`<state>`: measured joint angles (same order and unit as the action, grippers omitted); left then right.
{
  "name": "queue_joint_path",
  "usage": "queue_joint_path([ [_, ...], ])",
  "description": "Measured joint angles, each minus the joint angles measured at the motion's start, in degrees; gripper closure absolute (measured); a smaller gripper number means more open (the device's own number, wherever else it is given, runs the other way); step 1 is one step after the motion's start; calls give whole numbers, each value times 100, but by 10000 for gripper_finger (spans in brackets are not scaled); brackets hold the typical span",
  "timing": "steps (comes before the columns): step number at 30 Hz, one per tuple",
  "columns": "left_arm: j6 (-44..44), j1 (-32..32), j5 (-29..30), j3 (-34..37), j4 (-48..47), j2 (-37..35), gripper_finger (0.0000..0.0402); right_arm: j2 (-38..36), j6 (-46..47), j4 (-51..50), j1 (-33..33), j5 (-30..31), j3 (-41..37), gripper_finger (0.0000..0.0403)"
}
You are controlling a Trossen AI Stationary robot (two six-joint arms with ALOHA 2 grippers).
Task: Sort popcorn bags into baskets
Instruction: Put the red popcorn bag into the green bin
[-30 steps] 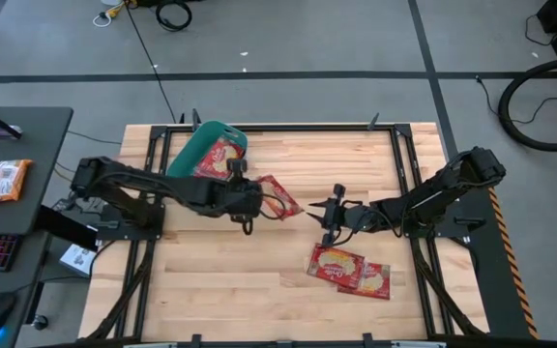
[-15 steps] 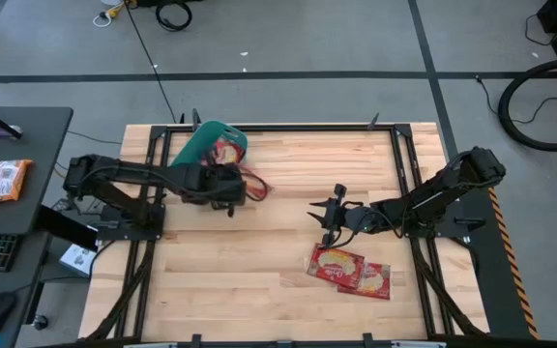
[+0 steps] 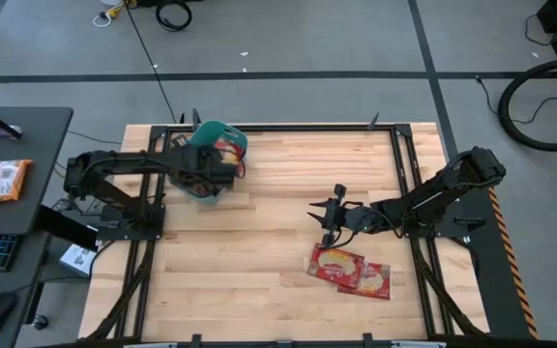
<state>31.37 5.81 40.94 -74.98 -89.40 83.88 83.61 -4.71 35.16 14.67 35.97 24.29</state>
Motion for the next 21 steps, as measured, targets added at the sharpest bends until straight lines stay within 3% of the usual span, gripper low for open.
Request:
queue_joint_path([
  [5, -60, 456, -516, 35, -18, 14, 401, 0, 0, 6, 0, 0, 0, 277],
  [10, -453, 605, -331, 35, -2, 35, 401, 0, -30, 11, 0, 0, 0, 277],
  [13, -964, 603, 106, 35, 5, 35, 401, 0, -63, 17, -2, -2, 0, 277],
  [17, -2490, 604, 656, 35, 79, 35, 399, 0, -75, 40, -2, -2, 0, 277],
  [21, -4395, 603, 750, 35, 387, 35, 398, 0, -108, 78, -2, -2, 0, 277],
])
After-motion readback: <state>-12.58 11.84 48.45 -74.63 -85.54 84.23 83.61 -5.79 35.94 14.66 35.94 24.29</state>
